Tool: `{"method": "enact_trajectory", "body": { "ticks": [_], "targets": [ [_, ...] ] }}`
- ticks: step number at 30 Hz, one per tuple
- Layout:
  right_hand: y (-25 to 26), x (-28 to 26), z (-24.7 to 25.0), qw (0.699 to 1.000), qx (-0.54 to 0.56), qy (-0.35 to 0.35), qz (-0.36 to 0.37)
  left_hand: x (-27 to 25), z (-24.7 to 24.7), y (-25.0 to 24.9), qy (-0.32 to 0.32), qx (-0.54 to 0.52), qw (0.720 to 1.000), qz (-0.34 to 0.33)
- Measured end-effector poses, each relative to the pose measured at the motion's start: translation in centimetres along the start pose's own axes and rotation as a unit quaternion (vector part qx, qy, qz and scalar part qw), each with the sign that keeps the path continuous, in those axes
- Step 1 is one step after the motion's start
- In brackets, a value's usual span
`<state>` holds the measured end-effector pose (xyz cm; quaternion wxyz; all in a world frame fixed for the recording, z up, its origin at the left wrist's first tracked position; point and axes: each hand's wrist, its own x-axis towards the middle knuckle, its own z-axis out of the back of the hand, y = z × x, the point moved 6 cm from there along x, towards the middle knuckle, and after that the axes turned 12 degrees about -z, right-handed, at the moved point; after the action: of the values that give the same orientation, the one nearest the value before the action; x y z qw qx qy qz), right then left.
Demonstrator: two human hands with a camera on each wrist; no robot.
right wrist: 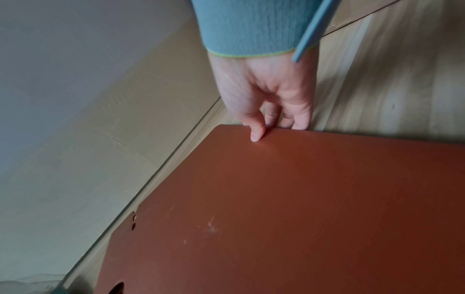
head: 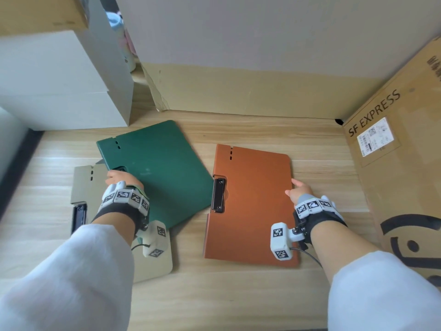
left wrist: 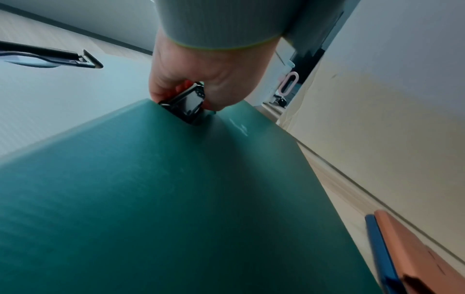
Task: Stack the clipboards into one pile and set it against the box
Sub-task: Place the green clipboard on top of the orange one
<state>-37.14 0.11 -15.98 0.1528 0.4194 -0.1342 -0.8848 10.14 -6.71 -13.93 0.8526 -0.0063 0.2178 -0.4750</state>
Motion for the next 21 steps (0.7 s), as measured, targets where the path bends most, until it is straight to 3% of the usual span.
{"method": "enact_trajectory", "body": {
  "ticks": [2, 4, 8, 11, 16, 21],
  "targets": [
    [-0.1, 0.4, 0.0, 1.0, -0.004, 0.005, 0.006, 0.7, 0.6, 0.3, 0.015, -0.036, 0.999, -0.006],
    [-0.4, 1.2, 0.1, 1.0, -0.014, 0.0, 0.006, 1.6, 2.1, 0.6, -0.027, -0.078, 0.996, -0.026],
    [-0.1, 1.0, 0.4, 0.999, -0.036, -0.005, 0.004, 2.4, 4.4, 1.4, -0.031, -0.091, 0.995, -0.004],
    [0.6, 0.3, 0.0, 0.999, -0.037, -0.004, 0.011, 1.8, 4.7, -0.1, -0.023, -0.093, 0.994, -0.056],
    [1.6, 0.0, -2.0, 1.0, -0.013, 0.019, 0.006, -1.1, 1.7, -5.1, 0.041, -0.11, 0.985, -0.13],
    [2.0, -0.8, -3.3, 0.998, 0.011, 0.059, -0.014, -4.3, -2.3, -9.1, 0.103, -0.118, 0.975, -0.155]
  ]
}}
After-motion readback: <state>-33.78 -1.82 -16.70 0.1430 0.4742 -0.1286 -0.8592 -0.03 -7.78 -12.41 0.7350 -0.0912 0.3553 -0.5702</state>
